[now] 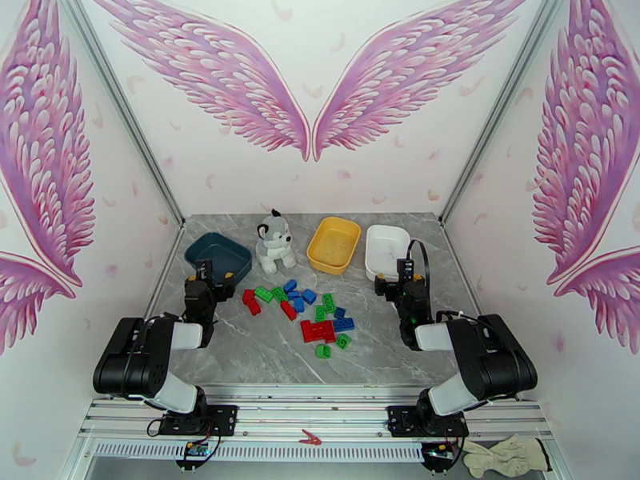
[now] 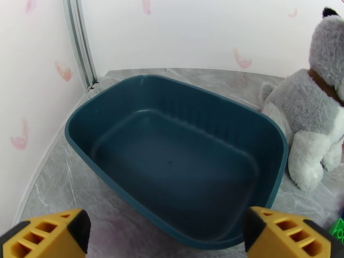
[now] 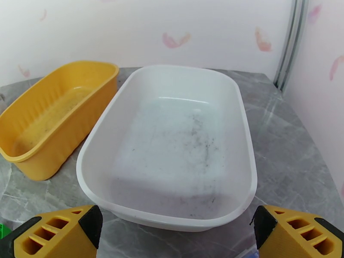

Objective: Sort the legos into containers by color

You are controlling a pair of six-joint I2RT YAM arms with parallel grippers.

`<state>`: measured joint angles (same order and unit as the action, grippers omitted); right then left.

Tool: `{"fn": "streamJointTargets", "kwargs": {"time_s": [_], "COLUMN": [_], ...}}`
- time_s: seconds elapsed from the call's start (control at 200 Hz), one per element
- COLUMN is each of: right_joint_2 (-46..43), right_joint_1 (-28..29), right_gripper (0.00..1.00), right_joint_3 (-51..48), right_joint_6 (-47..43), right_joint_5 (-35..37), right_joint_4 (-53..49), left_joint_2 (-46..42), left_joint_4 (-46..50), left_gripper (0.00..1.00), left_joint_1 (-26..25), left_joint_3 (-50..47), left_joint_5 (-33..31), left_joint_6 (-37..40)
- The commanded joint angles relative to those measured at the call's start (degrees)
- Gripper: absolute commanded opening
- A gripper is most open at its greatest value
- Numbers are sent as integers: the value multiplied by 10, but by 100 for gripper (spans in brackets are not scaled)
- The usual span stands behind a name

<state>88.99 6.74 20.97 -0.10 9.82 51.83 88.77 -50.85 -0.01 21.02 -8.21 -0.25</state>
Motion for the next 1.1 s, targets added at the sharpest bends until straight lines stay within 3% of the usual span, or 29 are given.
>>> {"fn": "streamJointTargets", "kwargs": {"time_s": [0.0, 0.53, 0.85, 0.905, 1.0, 1.095], "right_joint_2": [-1, -3, -187, -222, -281, -300], "right_joint_1": [-3, -3, 10, 10, 10, 9], "right_gripper": [99, 99, 99, 99, 99, 99], "right_joint_3": [13, 14, -13, -7, 62, 151], "right_joint_6": [-4, -3, 30, 78, 183, 217], "right_joint_5": [-8, 0, 92, 110, 136, 77], "right_joint_4": [-9, -10, -112, -152, -346, -510], "left_joint_2": [-11, -11, -125, -158, -229, -290], "left_joint_4": [8, 8, 102, 138, 247, 337], "left_gripper": [99, 99, 99, 99, 99, 99], "left_joint_1": [2, 1, -20, -43, -66, -78], "left_joint_3": [12, 11, 16, 28, 66, 102], "left_joint_5": [6, 5, -54, -72, -107, -104], "left_joint_6": [-1, -1, 6, 21, -35, -106]}}
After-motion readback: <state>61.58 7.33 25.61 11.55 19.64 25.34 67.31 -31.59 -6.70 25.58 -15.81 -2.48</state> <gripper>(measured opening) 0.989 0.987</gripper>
